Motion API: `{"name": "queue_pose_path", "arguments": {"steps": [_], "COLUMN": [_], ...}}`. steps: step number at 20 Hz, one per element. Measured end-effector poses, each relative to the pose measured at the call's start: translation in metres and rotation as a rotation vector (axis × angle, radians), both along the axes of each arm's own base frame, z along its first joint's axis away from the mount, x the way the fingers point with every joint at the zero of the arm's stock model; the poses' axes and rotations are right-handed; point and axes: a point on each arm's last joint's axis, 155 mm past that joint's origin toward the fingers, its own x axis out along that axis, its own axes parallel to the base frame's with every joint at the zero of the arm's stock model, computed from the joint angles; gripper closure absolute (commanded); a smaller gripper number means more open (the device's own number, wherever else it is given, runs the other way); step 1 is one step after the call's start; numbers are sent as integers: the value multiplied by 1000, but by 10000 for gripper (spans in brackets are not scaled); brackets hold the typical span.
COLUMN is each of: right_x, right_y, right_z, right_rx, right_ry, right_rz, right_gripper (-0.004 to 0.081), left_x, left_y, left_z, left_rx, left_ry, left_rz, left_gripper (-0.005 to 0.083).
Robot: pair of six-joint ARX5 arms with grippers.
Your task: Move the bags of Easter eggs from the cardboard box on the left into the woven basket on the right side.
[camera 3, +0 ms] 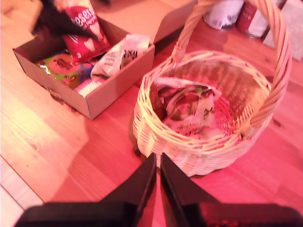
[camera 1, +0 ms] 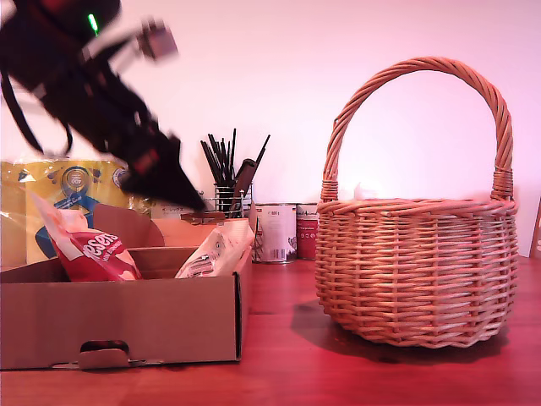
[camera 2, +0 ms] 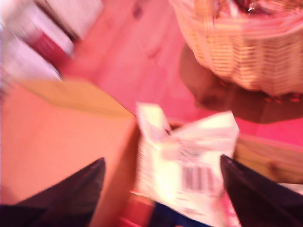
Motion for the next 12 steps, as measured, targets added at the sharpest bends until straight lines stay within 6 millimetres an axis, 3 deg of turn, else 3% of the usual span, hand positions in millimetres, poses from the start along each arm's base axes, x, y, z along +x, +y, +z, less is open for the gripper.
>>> {"name": "queue_pose_path", "arguments": {"steps": [3,12], "right_x": [0,0], "right_y": [0,0], "right_z": [0,-1], "right_rx": [-2,-3], "right_ry": [1,2], "right_rz": [0,0], "right_gripper": [783,783], "left_x": [0,5], "left_y": [-1,-6], "left_z": [-19,-10], "left_rx": [-8,-64], "left_ry": [66,69], "left_rz": [30,74], "left_gripper": [4,-19]}}
